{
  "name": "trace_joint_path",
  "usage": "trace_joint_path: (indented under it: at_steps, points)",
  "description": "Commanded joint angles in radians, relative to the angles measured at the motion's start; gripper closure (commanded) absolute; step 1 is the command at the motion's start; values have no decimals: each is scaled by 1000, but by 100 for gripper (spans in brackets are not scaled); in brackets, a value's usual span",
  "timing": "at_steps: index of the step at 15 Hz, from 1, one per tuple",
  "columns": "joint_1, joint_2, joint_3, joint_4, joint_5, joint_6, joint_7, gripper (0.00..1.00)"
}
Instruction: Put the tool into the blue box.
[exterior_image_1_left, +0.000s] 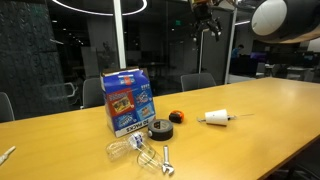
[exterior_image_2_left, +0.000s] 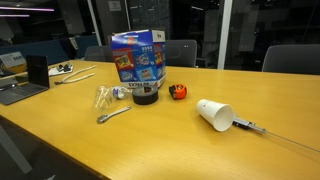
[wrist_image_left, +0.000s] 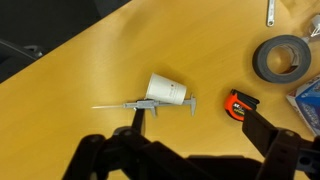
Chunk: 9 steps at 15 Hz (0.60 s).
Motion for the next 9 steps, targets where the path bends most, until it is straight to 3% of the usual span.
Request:
trace_joint_path:
  at_steps: [1,9]
  points:
    - [-12,12,1,-11,14,0,9,0]
    - [-27,32,2,-30,26,-2,19,0]
